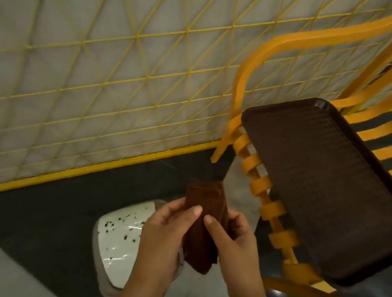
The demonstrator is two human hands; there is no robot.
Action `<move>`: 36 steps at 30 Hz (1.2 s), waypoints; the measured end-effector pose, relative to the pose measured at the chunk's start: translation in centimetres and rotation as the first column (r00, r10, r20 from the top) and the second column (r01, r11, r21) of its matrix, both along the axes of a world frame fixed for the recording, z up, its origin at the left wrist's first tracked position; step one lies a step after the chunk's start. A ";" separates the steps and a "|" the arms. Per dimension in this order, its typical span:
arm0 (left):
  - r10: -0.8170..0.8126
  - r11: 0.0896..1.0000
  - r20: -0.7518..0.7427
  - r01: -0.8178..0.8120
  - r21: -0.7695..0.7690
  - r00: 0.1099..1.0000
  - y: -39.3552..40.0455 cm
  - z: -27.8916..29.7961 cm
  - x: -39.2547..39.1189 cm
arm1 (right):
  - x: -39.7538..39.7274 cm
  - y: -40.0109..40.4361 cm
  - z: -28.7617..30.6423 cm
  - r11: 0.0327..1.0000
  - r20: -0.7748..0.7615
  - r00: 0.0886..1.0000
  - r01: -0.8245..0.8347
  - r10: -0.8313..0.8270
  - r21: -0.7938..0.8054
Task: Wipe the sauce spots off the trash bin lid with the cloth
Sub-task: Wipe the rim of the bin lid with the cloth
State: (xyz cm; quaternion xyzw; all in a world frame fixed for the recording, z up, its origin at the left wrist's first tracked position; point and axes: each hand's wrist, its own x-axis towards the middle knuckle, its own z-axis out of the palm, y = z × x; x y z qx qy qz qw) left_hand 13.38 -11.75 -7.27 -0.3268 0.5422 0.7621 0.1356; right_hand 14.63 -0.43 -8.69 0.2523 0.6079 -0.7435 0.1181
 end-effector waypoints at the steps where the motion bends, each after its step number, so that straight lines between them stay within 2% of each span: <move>1: 0.014 1.000 0.018 -0.014 -0.016 1.000 -0.6 -0.3 0.9 | 0.7 -0.6 -0.4 1.000 0.019 1.000 -0.013 0.013 0.003; 7: 0.108 0.990 0.153 -0.092 -0.110 0.982 -4.6 -4.0 6.4 | 3.8 -3.1 -3.1 0.998 0.112 0.992 -0.053 0.049 0.029; 14: 0.198 0.975 0.212 -0.169 -0.147 0.957 -6.4 -7.4 10.8 | 5.4 -3.9 -5.7 0.985 0.147 0.985 -0.110 0.090 0.131; 21: 0.402 0.880 0.128 -0.344 -0.328 0.907 -11.1 -10.4 14.1 | 7.9 -4.0 -6.5 0.980 0.083 0.988 -0.144 0.133 0.136; 24: 0.411 0.867 0.150 -0.334 -0.370 0.899 -14.2 -13.8 13.8 | 9.4 -3.8 -7.1 0.974 0.071 0.985 -0.168 0.158 0.152; 26: 0.372 0.880 0.209 -0.272 -0.391 0.904 -15.6 -16.2 13.3 | 10.2 -3.6 -7.4 0.968 0.079 0.979 -0.197 0.187 0.154; 30: 0.317 0.908 0.281 -0.205 -0.364 0.906 -16.6 -19.8 12.1 | 10.9 -3.8 -7.8 0.951 0.079 0.964 -0.262 0.252 0.163; 36: 0.320 0.944 0.329 -0.269 -0.190 0.889 -15.9 -18.8 11.7 | 10.0 -4.7 -7.5 0.922 0.027 0.940 -0.339 0.340 0.187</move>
